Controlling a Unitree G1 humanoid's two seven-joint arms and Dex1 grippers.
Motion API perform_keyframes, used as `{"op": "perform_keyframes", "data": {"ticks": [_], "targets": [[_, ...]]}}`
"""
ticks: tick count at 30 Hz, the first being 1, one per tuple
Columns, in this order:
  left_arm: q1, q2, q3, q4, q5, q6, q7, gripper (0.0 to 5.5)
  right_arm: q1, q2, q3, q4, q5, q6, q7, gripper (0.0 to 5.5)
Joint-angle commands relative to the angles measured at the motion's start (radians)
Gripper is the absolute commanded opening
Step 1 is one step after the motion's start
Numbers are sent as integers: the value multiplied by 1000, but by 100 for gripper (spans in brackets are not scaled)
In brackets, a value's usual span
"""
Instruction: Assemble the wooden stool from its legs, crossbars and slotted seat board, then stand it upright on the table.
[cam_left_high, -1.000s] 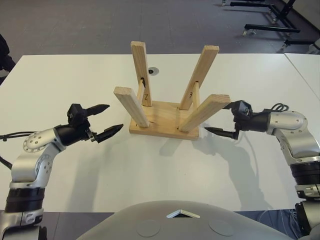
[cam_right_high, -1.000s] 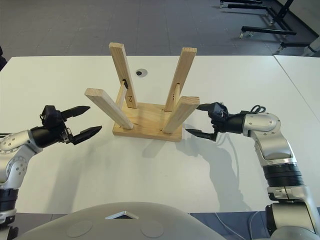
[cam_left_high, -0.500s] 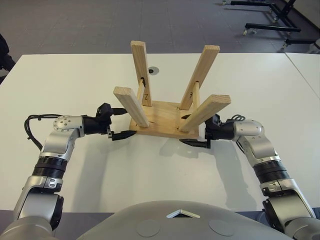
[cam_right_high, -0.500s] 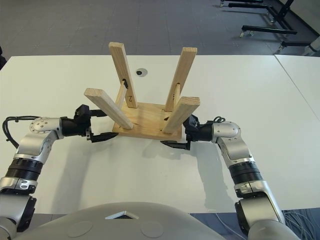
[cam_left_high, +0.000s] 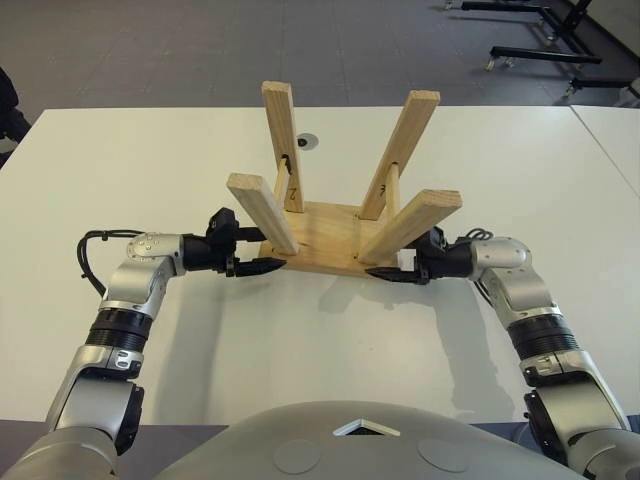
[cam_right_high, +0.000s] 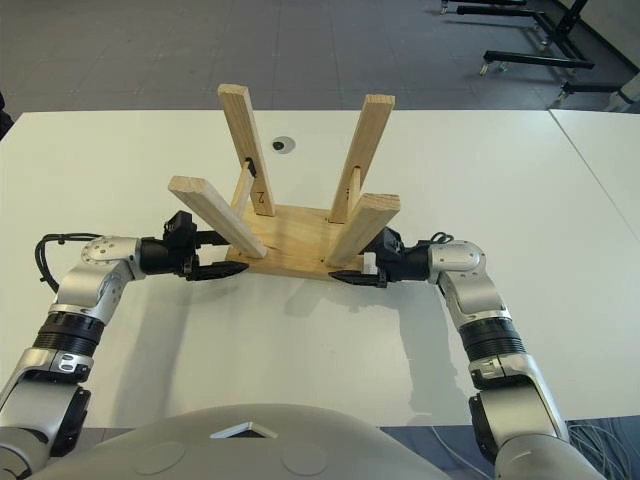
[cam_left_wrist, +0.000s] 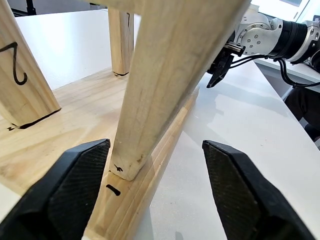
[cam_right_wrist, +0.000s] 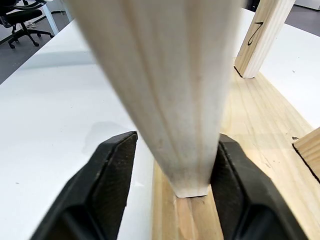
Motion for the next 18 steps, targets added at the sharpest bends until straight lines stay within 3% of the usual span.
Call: {"op": "perform_keyframes", "data": {"ticks": [1,4,10,15,18], "targets": [[-24,-30,27,12,-7,-16,18,272,-21,7,-6,1,8,-8,25,161],[-15,-23,53,-11,-43,18,-8,227,-16,10,-3,-17,24,12,50,115],[30,60,113,-201,-149,186,-47,157,46,-46,32,-176,97,225,105,105],[224,299,186,-556,-359,548,-104,123,148,-233,-3,-607,495,864,49,105],[305,411,274,-760,-611,792,-64,115,207,-357,-98,-719,787,1205,-45,105]]}}
